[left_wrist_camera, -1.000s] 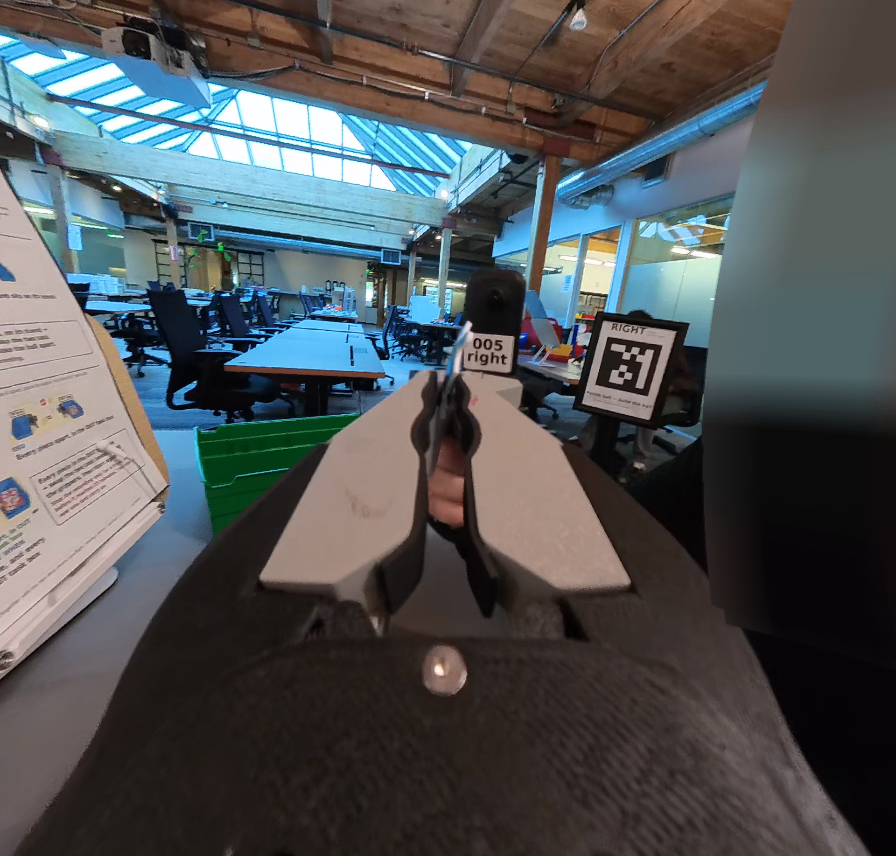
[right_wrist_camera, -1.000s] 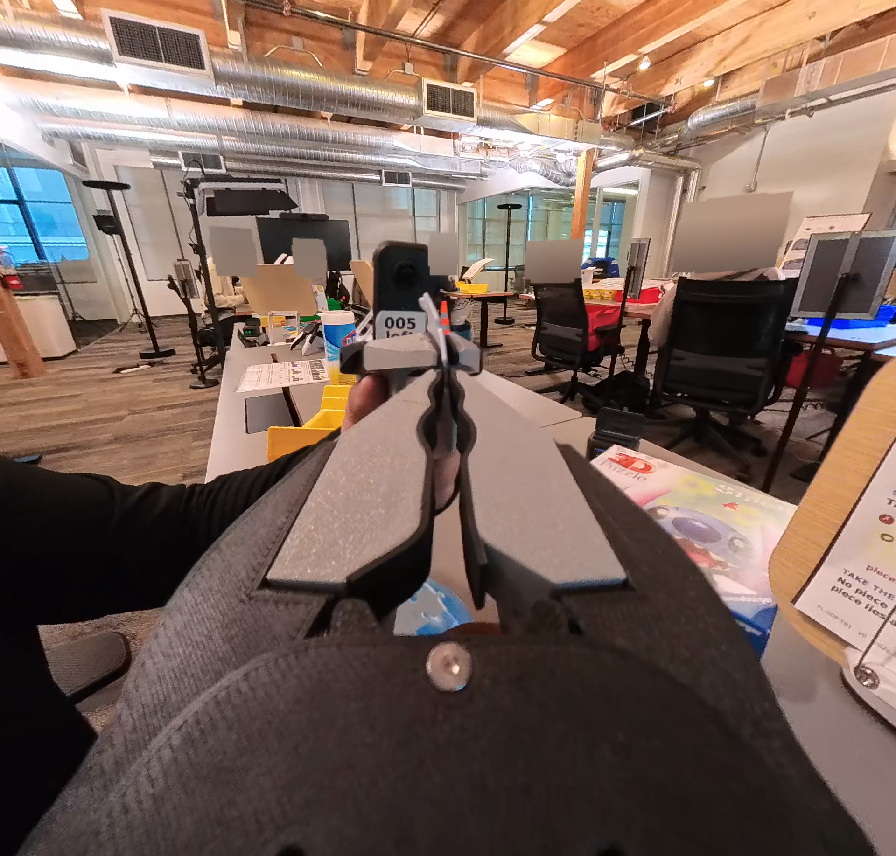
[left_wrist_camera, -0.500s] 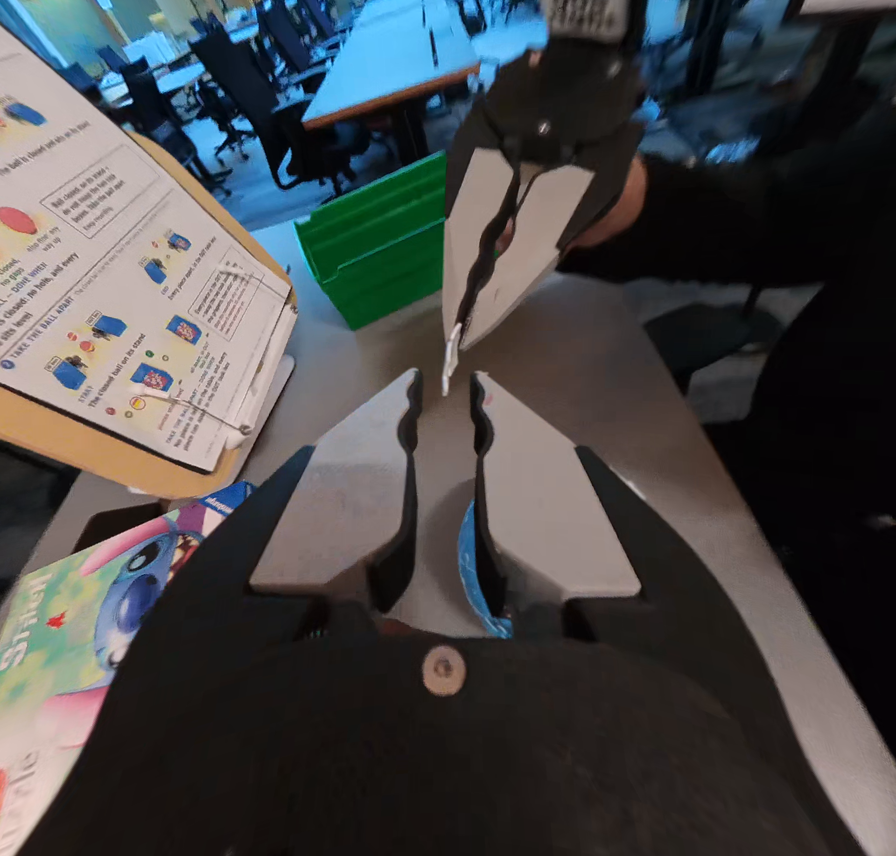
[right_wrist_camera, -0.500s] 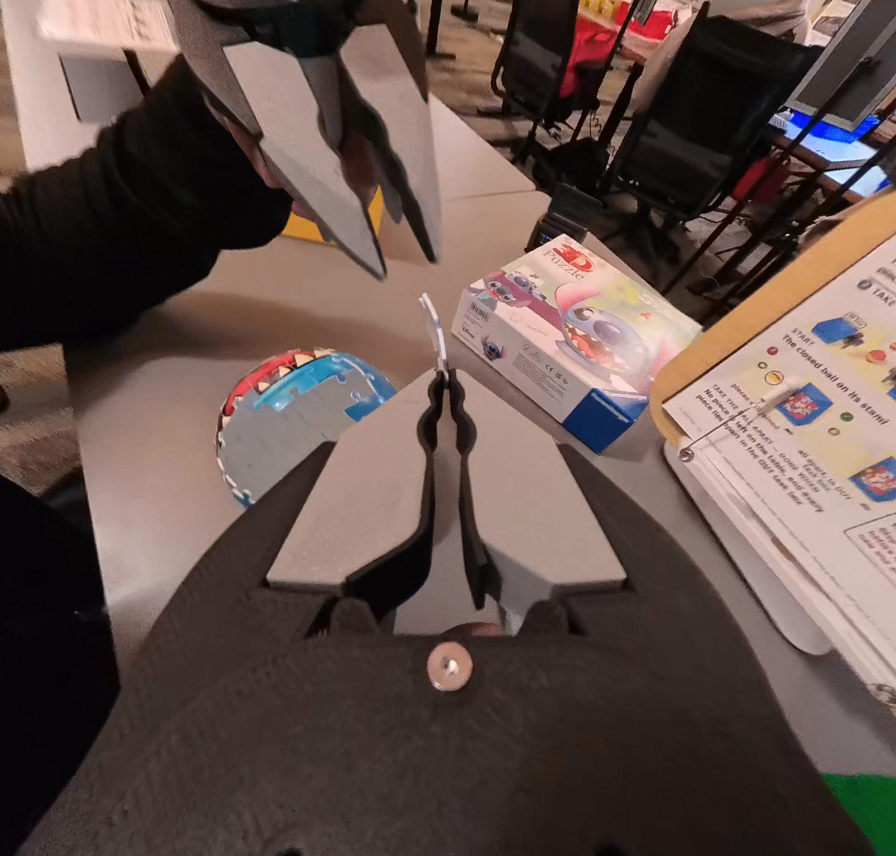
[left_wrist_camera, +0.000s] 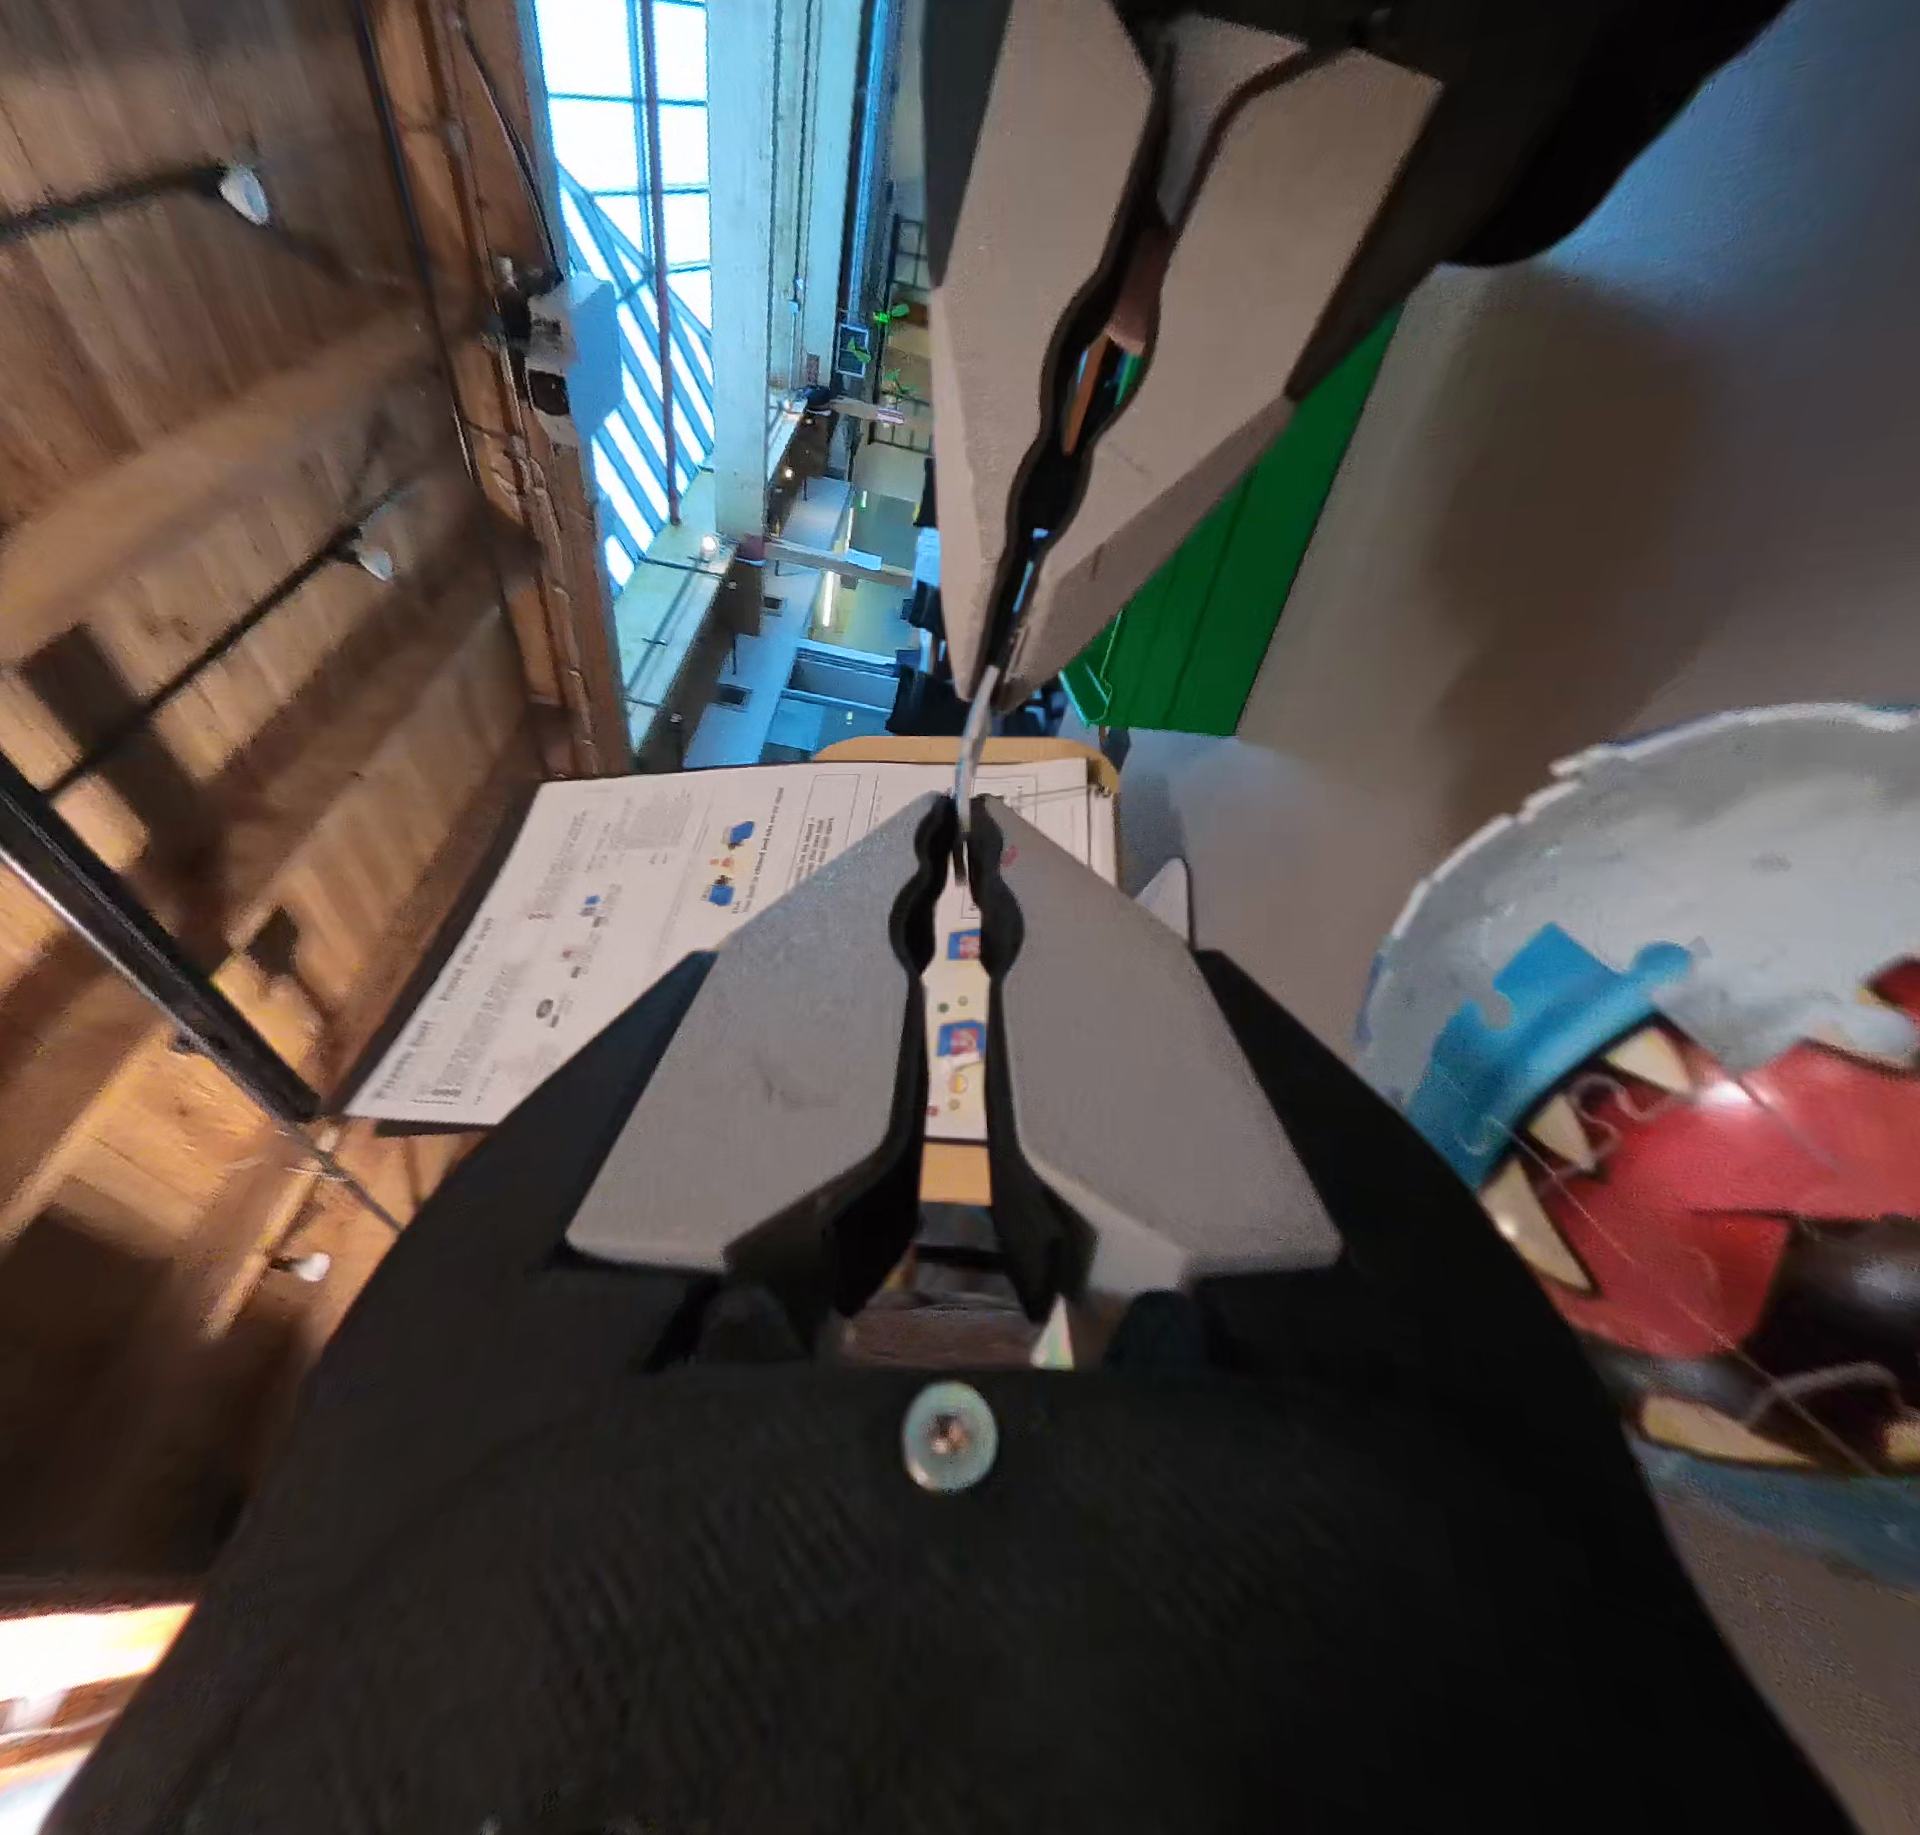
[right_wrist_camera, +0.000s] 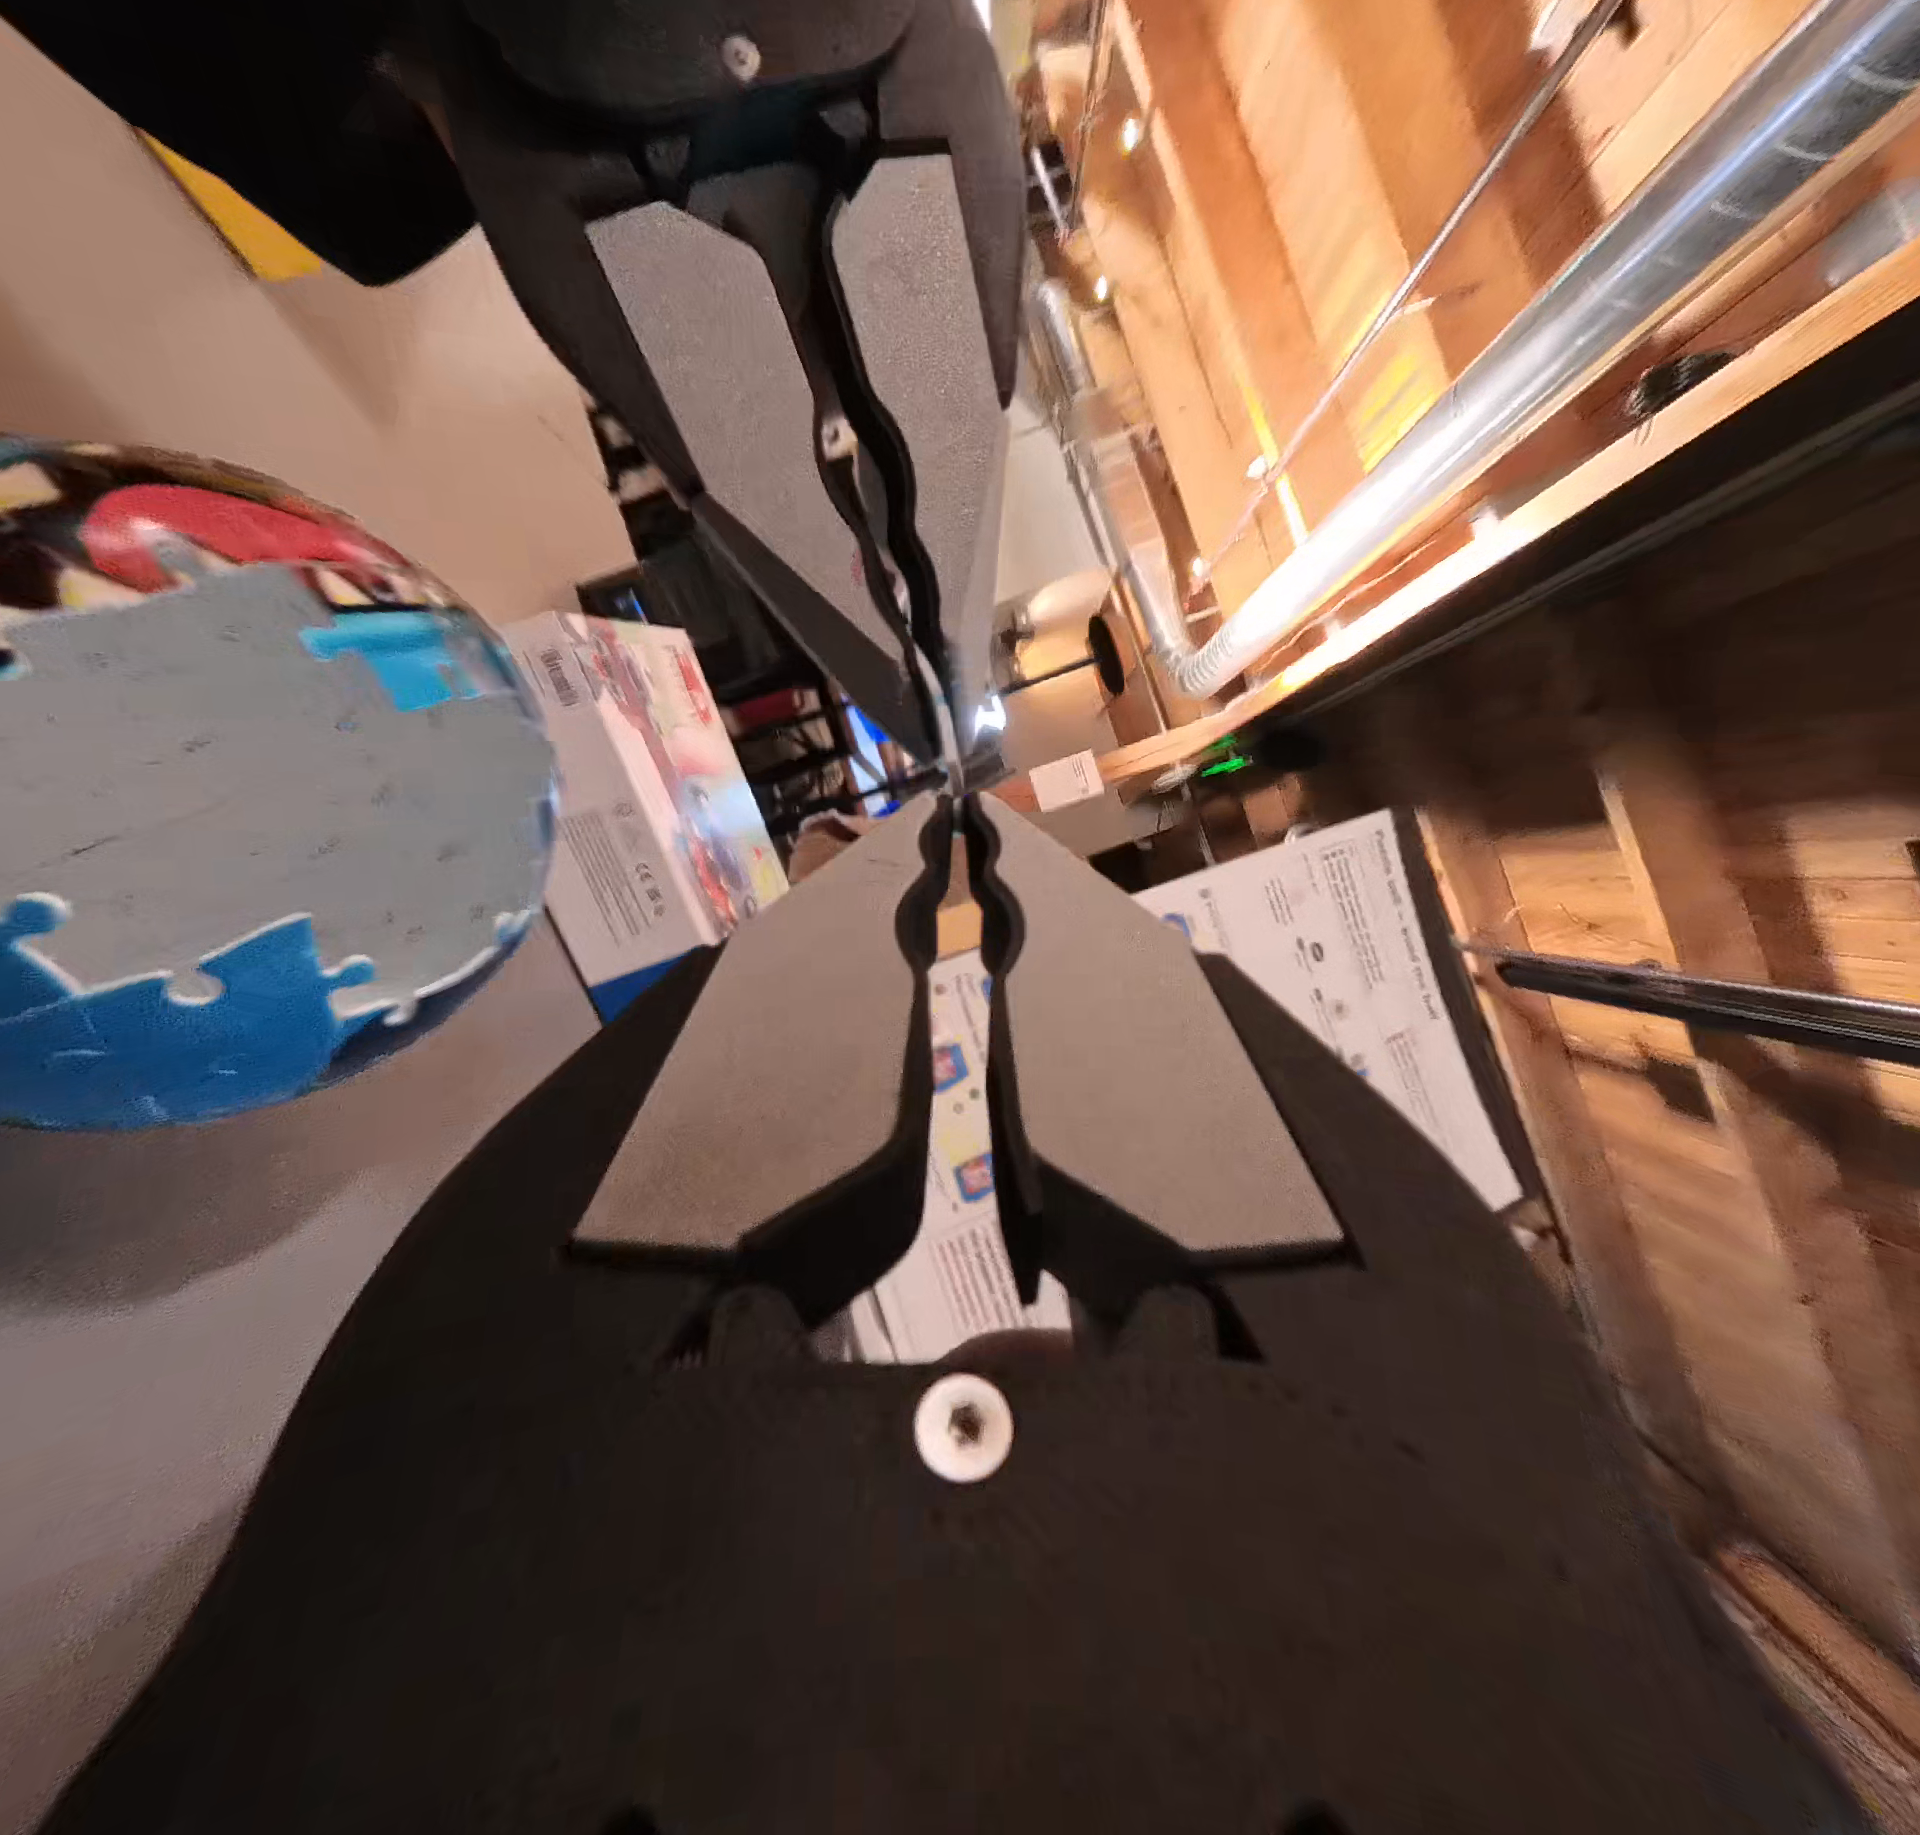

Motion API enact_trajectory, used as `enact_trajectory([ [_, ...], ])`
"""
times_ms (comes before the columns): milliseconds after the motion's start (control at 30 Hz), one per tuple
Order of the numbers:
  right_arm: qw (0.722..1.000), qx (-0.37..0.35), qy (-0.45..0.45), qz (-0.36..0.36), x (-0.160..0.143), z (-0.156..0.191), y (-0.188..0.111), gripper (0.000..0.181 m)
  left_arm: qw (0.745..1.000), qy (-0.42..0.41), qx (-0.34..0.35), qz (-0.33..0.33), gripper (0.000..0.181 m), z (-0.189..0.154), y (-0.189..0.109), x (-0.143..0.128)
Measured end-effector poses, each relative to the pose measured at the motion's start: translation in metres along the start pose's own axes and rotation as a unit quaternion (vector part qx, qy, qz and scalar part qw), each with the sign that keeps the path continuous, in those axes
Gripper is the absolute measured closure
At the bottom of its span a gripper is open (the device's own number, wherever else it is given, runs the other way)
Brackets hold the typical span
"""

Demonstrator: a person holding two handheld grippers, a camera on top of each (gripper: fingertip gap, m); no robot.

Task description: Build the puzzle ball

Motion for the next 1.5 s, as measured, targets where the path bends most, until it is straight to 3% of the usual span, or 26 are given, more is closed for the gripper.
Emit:
enact_trajectory([
  [133, 0.995, 0.06, 0.062, -0.051, -0.003, 0.011, -0.006, 0.181, 0.999, 0.039, -0.005, -0.007, 0.181, -0.013, -0.003, 0.0],
  [433, 0.994, 0.072, 0.011, -0.078, 0.005, 0.01, 0.0, 0.181, 0.994, -0.061, -0.04, -0.079, 0.181, -0.012, -0.007, 0.007],
  [567, 0.996, 0.087, -0.013, -0.026, 0.001, 0.02, 0.007, 0.181, 0.994, -0.07, -0.085, 0.005, 0.171, -0.017, -0.013, -0.019],
  [700, 0.986, 0.151, -0.041, 0.057, -0.009, 0.048, 0.013, 0.181, 0.98, -0.147, -0.12, 0.061, 0.175, 0.001, -0.052, -0.053],
  [800, 0.979, 0.185, -0.037, 0.077, -0.005, 0.052, 0.015, 0.181, 0.977, -0.19, -0.087, 0.047, 0.181, 0.028, -0.074, -0.061],
  [900, 0.973, 0.205, -0.039, 0.098, -0.001, 0.051, 0.022, 0.181, 0.98, -0.179, -0.075, 0.046, 0.181, 0.036, -0.082, -0.062],
  [1067, 0.969, 0.211, -0.072, 0.105, 0.002, 0.061, 0.029, 0.181, 0.983, -0.145, -0.093, 0.07, 0.181, 0.029, -0.079, -0.072],
  [1500, 0.973, 0.182, -0.104, 0.098, -0.003, 0.07, 0.027, 0.181, 0.983, -0.143, -0.095, 0.062, 0.181, 0.032, -0.075, -0.09],
])
Point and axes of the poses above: each gripper's, where its closed fingertips meet, y out along the fingers, x out of its top, z = x × y across the jaws, the point moved 3 cm from there along -y, back along the fingers, and after that the axes turned 2 degrees about -z, right-handed, at the moved point
